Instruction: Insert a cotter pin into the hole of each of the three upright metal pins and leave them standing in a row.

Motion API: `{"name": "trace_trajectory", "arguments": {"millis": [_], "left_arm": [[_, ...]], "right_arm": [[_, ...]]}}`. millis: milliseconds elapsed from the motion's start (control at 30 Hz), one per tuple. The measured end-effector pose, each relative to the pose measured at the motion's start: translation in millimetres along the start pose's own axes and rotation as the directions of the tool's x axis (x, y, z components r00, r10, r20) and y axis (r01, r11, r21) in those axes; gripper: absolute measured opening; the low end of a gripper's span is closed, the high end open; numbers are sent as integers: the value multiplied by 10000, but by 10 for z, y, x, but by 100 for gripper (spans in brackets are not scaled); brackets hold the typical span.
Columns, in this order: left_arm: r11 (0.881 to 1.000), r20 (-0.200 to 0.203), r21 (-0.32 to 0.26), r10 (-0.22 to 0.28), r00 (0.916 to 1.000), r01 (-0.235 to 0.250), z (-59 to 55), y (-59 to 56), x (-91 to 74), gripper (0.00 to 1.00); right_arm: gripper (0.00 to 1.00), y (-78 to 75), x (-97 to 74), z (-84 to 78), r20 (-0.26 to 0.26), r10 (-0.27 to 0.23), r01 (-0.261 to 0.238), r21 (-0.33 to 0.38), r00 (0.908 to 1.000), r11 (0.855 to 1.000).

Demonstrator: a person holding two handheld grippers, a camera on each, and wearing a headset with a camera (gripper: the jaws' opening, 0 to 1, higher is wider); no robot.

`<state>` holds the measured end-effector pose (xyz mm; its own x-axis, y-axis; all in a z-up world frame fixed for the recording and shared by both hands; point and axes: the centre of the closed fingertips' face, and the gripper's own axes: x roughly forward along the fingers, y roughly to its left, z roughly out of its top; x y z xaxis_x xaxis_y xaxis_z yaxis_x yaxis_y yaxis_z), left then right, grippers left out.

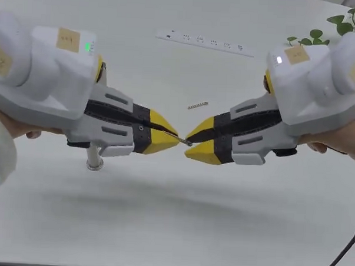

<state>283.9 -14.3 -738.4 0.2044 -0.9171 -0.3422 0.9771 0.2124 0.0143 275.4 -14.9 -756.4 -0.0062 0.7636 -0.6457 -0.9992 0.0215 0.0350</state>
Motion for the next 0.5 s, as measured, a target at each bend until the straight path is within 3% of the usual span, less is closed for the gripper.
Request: {"name": "trace_trajectory", "arguments": {"millis": [500], "left_arm": [[9997,-20,-173,-164,9999,164,-3,-59,21,0]], "right_arm": [[6,31,27,-7,-99,168,-171,-253,9998,9995]]}}
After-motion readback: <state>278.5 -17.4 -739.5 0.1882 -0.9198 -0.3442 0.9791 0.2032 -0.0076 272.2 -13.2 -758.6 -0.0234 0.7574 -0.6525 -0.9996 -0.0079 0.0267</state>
